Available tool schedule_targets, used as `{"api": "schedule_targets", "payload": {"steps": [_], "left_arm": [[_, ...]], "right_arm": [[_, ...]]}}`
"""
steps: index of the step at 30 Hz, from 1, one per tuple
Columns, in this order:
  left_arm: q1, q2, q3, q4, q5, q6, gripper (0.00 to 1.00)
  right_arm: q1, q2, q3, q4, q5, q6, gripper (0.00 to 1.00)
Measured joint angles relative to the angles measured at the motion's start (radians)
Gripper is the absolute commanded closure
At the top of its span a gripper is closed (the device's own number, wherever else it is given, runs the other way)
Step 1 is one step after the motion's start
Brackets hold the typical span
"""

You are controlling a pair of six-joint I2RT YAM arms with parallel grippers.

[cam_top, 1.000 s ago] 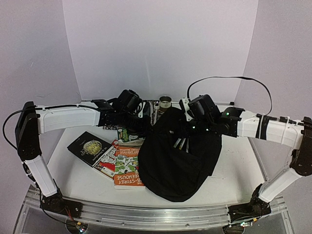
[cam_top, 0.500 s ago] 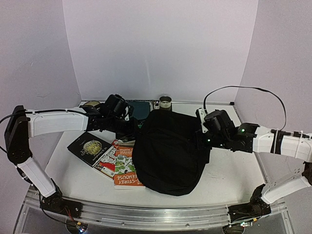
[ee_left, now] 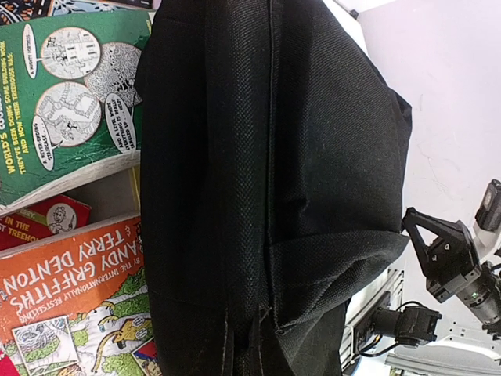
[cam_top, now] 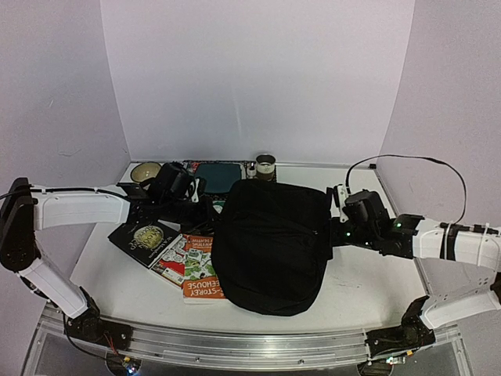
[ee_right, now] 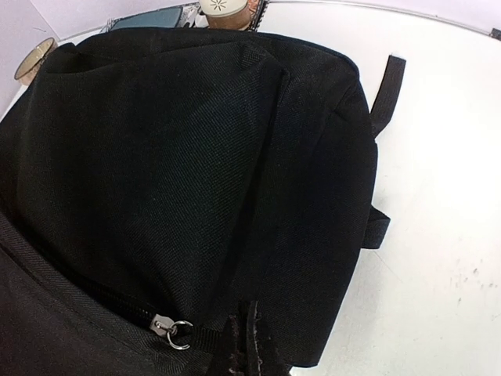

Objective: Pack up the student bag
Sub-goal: Zip the lower front pocket of the student bag, then place the student bag on the book.

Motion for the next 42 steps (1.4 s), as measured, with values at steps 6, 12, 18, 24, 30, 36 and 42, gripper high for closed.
{"api": "schedule_targets", "payload": {"steps": [6,12,18,24,30,36,42], "left_arm": [[0.004,0.000,-0.016,0.034,0.032,0.014,1.00],[-0.055,0.015,0.020,0.020,-0.001,0.065,1.00],[-0.132,0.033,0.061,0.023,-0.032,0.093,1.00],[-0.240,0.034,0.067,0.042,-0.124,0.124,1.00],[-0.363,0.025,0.107,0.039,-0.232,0.198,1.00],[-0.403,0.013,0.150,0.044,-0.290,0.256,0.94],[-0.403,0.056,0.148,0.053,-0.365,0.238,0.76]], "right_arm": [[-0.016,0.025,0.018,-0.016,-0.025,0.001,1.00],[-0.044,0.091,0.154,-0.107,0.013,-0.054,1.00],[-0.088,0.212,0.309,-0.163,0.049,-0.128,1.00],[-0.105,0.310,0.405,-0.214,0.039,-0.193,1.00],[-0.105,0.314,0.486,-0.266,0.018,-0.257,1.00],[-0.106,0.335,0.598,-0.293,-0.018,-0.319,1.00],[-0.110,0.455,0.655,-0.282,-0.051,-0.352,0.94]]}}
